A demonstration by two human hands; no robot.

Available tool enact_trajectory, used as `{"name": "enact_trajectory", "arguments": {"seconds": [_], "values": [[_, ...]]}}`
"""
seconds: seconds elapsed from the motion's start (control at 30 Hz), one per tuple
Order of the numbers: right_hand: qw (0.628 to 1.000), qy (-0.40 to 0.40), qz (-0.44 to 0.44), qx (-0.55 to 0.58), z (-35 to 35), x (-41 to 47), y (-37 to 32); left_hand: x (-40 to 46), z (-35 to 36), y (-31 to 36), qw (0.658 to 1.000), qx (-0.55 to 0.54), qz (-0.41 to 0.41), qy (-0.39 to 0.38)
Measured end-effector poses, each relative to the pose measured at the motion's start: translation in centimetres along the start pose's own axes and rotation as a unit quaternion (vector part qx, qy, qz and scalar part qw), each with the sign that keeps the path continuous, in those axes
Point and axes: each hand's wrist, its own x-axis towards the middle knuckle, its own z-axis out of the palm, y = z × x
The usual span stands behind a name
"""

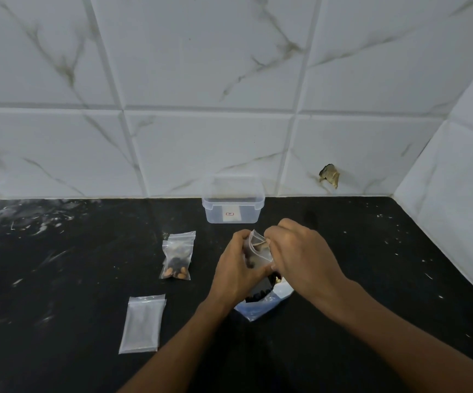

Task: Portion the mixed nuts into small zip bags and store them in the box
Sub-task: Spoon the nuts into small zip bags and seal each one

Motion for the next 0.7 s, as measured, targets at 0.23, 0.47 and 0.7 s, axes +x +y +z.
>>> {"name": "enact_trajectory", "arguments": {"seconds": [0.23,0.47,0.7], "values": [[0.999,-0.027,-0.027,0.012,-0.5,0.2,-0.1,0.2,0.2,-0.7,0.999,-0.023,0.0,0.029],[0.976,0.096,0.125,0.153,-3.8,0.5,2.8,-0.2,-2.3,-1.7,0.998,-0.042,0.0,0.055],[0.964,-0.029,0.23,0.126,4.9,-2.2,6.1,-1.5,-3.7,-3.7,0.997,-0.059,-0.016,0.048]]}}
